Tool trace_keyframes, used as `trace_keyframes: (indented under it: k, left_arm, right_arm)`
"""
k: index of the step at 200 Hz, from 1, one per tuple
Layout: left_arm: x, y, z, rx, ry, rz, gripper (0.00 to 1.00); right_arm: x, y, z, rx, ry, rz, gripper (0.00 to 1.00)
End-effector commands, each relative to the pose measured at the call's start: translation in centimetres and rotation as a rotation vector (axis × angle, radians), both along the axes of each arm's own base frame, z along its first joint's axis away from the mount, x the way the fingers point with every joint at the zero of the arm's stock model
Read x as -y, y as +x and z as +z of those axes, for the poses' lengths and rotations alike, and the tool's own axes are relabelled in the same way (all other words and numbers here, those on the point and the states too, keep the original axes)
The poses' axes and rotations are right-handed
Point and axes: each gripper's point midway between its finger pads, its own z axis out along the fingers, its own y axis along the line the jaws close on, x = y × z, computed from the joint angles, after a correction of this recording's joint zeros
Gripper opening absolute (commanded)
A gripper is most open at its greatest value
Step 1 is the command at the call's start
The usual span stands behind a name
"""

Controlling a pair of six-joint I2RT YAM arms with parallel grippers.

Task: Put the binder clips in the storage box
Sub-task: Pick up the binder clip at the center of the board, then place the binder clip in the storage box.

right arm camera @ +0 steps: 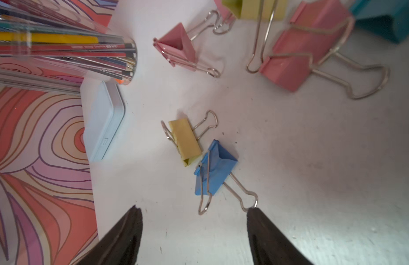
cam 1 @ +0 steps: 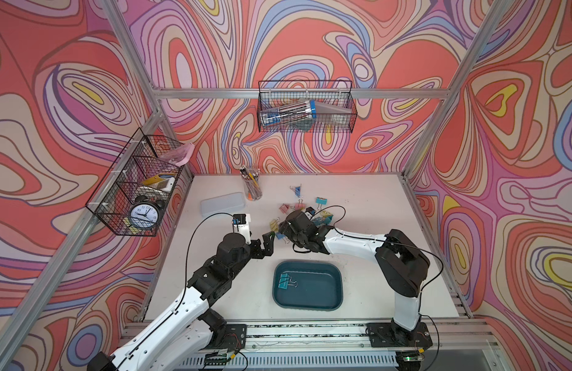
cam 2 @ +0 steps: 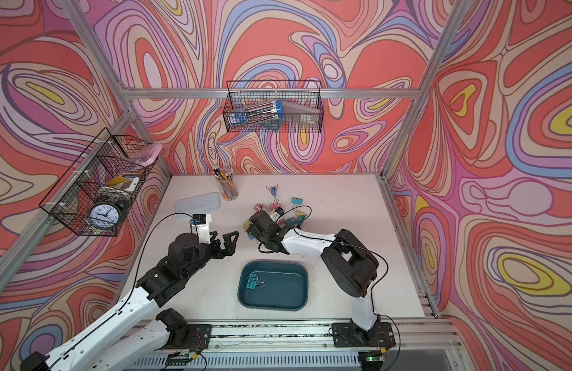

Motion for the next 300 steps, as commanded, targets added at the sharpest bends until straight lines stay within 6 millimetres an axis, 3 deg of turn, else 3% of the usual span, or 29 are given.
trace_keyframes:
  k: [1, 23, 89, 113, 149, 191, 221, 249, 266, 300]
  left_arm:
    - [-1.0, -0.1, -1.2, -0.036, 0.011, 0.047, 0.99]
    - [-0.9, 0.0, -1.2, -0.036, 0.011, 0.045, 0.99]
    - [-0.9, 0.3, -1.7, -0.046, 0.026, 0.048, 0.99]
    - [-0.9, 0.3, -1.8, -0.049, 0.027, 0.050, 0.99]
    - [-0.9, 0.3, -1.8, -0.047, 0.017, 0.053, 0.99]
    - [-0.8, 0.4, -1.6, -0.045, 0.012, 0.052, 0.99]
    - [-0.7, 0.6, -1.4, -0.037, 0.012, 0.051, 0.99]
    - [-0.8, 0.9, -1.2, -0.028, 0.023, 0.056, 0.99]
    - [-0.8, 1.1, -1.2, -0.025, 0.030, 0.057, 0.99]
    - [-0.7, 1.4, -1.2, -0.025, 0.044, 0.055, 0.99]
  right_arm:
    - [-0.4, 0.7, -0.6, -0.016, 0.043, -0.031, 0.74]
    - [-0.3, 1.0, -2.3, -0.043, 0.048, -0.040, 0.65]
    - [-0.2, 1.2, -3.6, -0.053, 0.063, -0.059, 0.27]
    - [0.1, 1.1, -3.7, -0.054, 0.065, -0.063, 0.19]
    - [0.4, 0.9, -2.2, -0.021, 0.058, -0.038, 0.00]
    - [1.3, -0.1, 2.8, 0.061, 0.040, 0.040, 0.00]
    - [3.5, -3.2, 7.7, 0.121, 0.034, 0.076, 0.00]
    - [5.5, -8.3, 10.7, 0.139, -0.031, 0.132, 0.00]
    - [7.0, -12.1, 10.7, 0.101, -0.084, 0.160, 0.00]
    - [9.1, -18.3, 8.2, -0.009, -0.145, 0.214, 0.00]
